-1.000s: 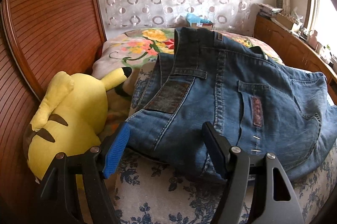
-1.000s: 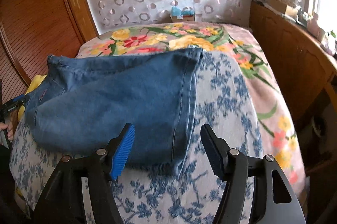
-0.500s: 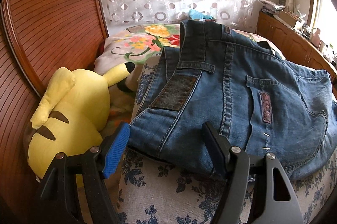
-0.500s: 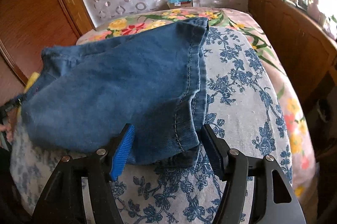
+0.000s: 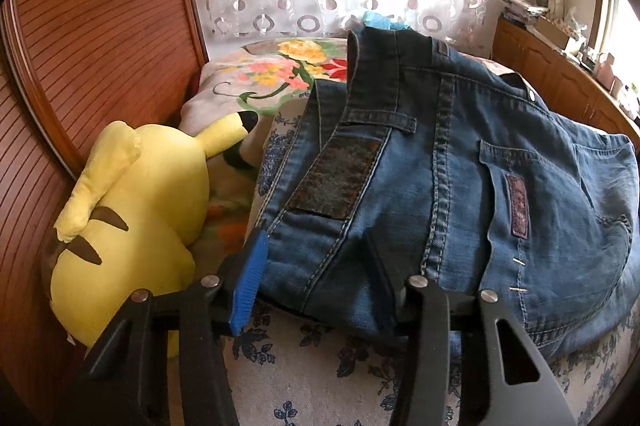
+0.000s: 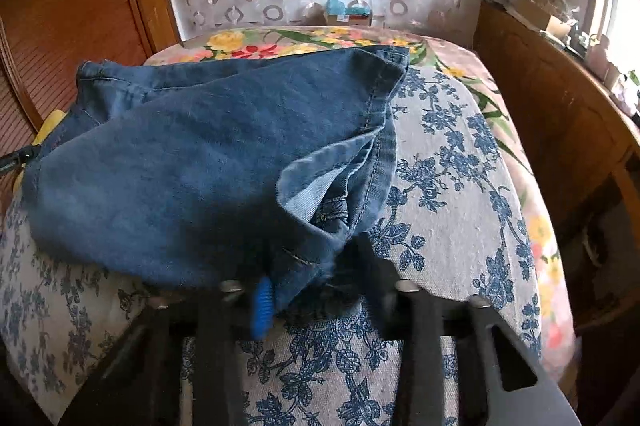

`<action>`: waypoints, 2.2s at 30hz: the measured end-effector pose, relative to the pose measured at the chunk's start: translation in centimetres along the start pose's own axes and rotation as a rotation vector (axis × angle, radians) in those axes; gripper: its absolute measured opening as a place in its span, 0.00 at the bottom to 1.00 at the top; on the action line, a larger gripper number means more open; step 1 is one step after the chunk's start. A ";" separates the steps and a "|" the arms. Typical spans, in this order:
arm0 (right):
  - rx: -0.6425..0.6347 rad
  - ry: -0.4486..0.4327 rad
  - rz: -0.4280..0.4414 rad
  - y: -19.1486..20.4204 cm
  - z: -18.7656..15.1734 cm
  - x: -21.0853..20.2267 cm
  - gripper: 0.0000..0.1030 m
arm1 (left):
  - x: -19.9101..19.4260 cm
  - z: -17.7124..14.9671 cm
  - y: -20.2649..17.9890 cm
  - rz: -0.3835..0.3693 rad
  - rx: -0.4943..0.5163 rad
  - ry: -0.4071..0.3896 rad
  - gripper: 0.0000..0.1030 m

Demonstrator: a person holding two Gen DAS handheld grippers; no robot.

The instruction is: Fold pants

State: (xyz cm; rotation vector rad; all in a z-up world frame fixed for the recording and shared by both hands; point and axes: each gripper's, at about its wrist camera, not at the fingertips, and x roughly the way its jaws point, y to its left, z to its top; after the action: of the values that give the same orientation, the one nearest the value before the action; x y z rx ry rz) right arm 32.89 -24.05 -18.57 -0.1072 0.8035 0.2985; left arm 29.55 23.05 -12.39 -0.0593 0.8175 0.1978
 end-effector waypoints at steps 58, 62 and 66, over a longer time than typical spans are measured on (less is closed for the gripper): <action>0.119 -0.158 -0.001 -3.2 -11.0 -14.4 0.14 | -16.6 -12.8 -2.4 -0.169 -0.004 -0.068 0.09; 0.150 -0.165 0.003 -3.8 -10.7 -14.3 0.21 | -17.0 -12.5 -2.5 -0.178 0.003 -0.068 0.23; 0.137 -0.191 -0.045 -4.0 -10.7 -15.6 0.44 | -17.5 -11.4 -2.6 -0.172 0.012 -0.100 0.55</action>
State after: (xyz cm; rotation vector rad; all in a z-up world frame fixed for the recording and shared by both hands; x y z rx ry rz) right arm 16.48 -33.57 -14.82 0.0321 0.6287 0.2069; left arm 10.28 16.38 -7.48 -0.1078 0.7103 0.0332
